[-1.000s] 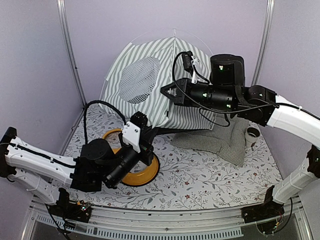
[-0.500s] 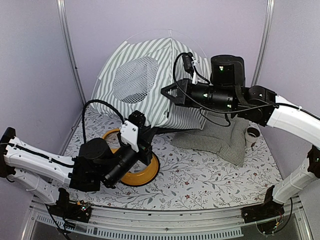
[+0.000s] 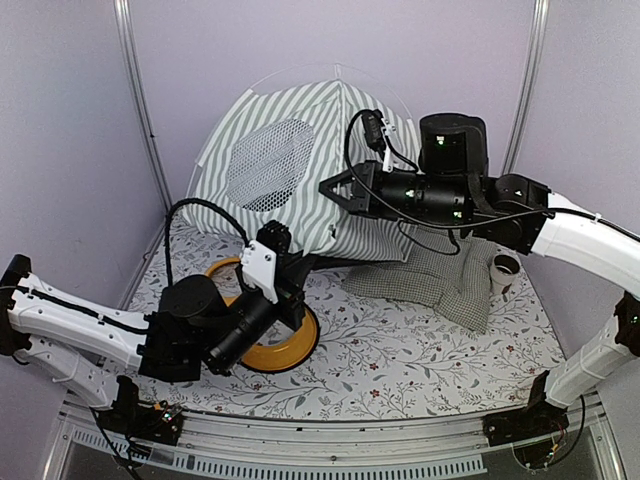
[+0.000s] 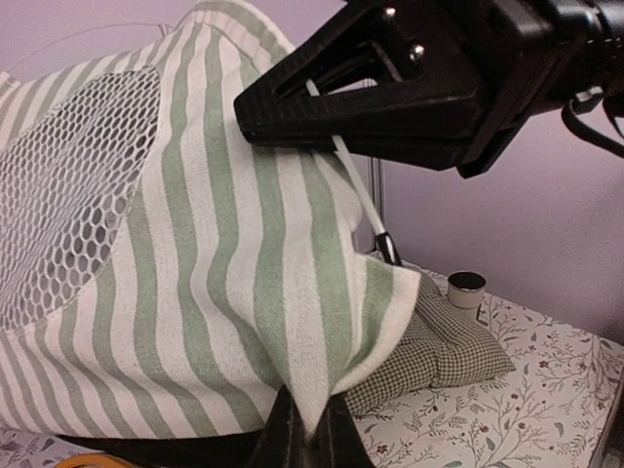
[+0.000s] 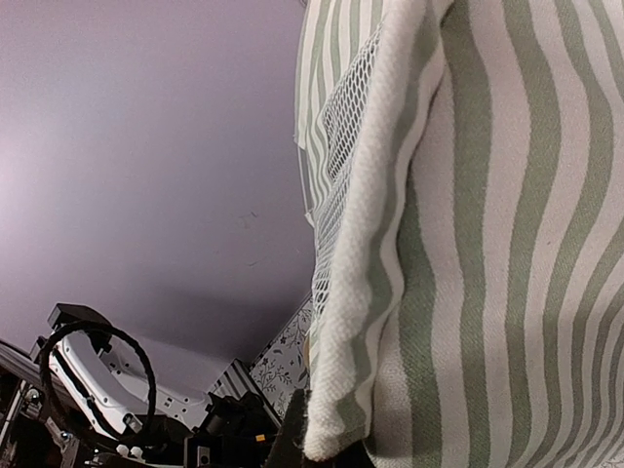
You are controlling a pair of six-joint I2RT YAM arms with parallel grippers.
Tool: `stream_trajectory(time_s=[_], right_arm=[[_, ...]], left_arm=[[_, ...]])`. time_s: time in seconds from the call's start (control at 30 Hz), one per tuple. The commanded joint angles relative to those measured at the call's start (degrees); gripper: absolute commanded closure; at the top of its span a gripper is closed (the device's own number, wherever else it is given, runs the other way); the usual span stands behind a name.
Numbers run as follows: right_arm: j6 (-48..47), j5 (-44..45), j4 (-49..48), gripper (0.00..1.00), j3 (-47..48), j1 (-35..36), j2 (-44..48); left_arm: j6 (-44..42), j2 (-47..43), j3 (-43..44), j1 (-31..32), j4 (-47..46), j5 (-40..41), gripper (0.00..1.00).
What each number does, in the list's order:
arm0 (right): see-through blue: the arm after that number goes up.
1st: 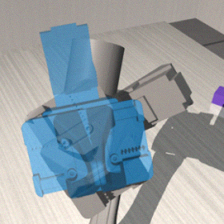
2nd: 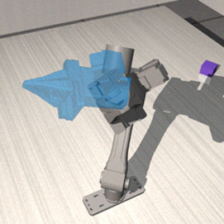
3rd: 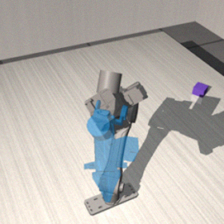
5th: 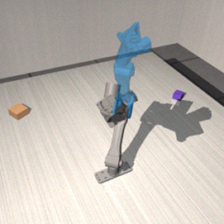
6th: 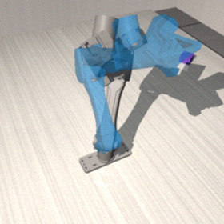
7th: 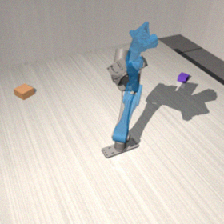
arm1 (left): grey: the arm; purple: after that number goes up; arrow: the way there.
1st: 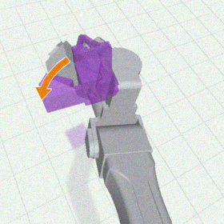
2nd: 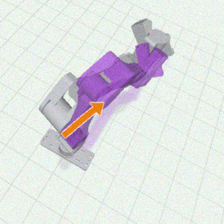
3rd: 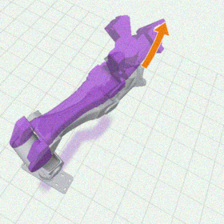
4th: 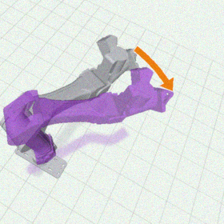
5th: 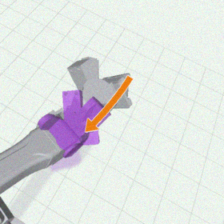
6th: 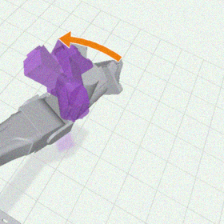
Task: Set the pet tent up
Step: Insert the tent pole into the pole socket of the pet tent.
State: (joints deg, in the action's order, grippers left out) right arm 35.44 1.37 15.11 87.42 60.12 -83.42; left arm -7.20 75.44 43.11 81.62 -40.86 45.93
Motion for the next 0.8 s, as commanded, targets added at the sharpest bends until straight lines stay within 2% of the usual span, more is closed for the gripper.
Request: stream_trajectory(time_s=[0.0,0.27,0.53,0.67,0.77], right_arm=[[-1.49,1.50,-3.83,1.00,-1.06,-1.17,0.81],[-1.08,1.64,-4.84,1.00,-1.80,-1.16,0.45],[-1.00,1.84,-5.94,1.00,-4.14,-1.15,-0.28],[-0.90,2.31,-6.72,1.00,-7.13,-1.14,-0.01],[-1.16,3.94,-6.94,1.00,-10.17,-1.14,0.79]], left_arm=[[1.42,-1.60,0.49,-0.49,-1.15,-2.52,1.00],[3.39,-0.71,1.06,-1.26,-0.71,-4.58,1.00],[9.22,1.90,3.20,-1.55,2.57,-9.16,1.00],[13.11,2.97,4.86,-1.95,4.76,-11.24,0.83],[16.90,2.58,4.92,-2.67,6.62,-11.92,0.80]])
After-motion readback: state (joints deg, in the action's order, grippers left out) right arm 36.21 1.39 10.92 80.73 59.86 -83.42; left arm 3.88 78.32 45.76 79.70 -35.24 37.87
